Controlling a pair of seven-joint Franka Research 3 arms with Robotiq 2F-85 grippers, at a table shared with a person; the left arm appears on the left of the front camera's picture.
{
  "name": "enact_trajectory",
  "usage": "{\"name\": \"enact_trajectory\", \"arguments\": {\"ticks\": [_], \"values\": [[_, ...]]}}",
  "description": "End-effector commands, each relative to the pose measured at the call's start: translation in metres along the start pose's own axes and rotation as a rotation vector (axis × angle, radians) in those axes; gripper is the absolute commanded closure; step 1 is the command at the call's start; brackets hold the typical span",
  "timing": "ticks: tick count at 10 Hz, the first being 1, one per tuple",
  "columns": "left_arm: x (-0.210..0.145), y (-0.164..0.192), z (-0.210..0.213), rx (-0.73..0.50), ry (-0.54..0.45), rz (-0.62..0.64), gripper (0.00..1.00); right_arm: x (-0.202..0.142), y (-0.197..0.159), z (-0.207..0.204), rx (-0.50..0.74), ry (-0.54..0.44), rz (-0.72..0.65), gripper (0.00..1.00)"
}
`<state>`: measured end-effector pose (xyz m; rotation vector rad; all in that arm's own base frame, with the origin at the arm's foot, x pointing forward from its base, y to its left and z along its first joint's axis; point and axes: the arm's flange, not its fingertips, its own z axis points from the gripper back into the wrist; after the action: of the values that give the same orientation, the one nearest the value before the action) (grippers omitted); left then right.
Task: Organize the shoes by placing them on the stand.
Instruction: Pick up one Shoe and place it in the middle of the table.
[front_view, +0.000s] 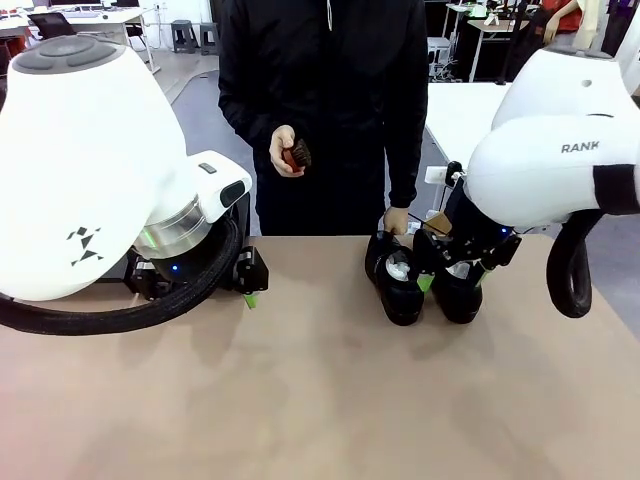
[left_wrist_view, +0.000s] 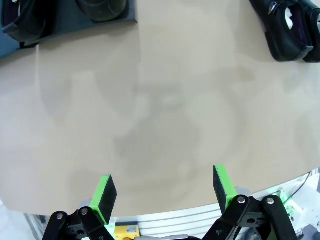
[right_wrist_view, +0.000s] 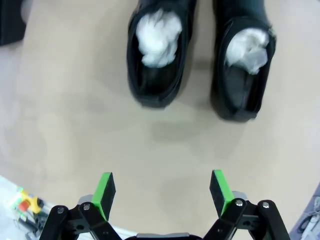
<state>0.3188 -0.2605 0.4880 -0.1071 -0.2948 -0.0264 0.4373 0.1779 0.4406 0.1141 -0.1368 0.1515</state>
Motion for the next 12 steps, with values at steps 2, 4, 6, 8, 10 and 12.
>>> {"name": "enact_trajectory", "arguments": {"ticks": [2,4,6,8,10,12], "values": [[0.002,0.001,0.001,-0.012,-0.004,0.002,0.00,0.069,0.008,-0.024,-0.058,-0.059,-0.059,0.00],[0.002,0.001,0.001,-0.012,-0.004,0.002,0.00,0.075,0.012,-0.027,-0.032,-0.053,-0.043,0.00],[0.002,0.001,0.001,-0.012,-0.004,0.002,0.00,0.074,0.010,-0.035,-0.055,-0.048,-0.019,0.36],[0.002,0.001,0.001,-0.012,-0.004,0.002,0.00,0.080,0.010,-0.045,-0.072,-0.043,-0.038,0.47],[0.002,0.001,0.001,-0.012,-0.004,0.002,0.00,0.087,0.012,-0.060,-0.079,-0.043,-0.046,0.47],[0.002,0.001,0.001,-0.012,-0.004,0.002,0.00,0.095,0.010,-0.079,-0.088,-0.009,-0.057,0.47]]}}
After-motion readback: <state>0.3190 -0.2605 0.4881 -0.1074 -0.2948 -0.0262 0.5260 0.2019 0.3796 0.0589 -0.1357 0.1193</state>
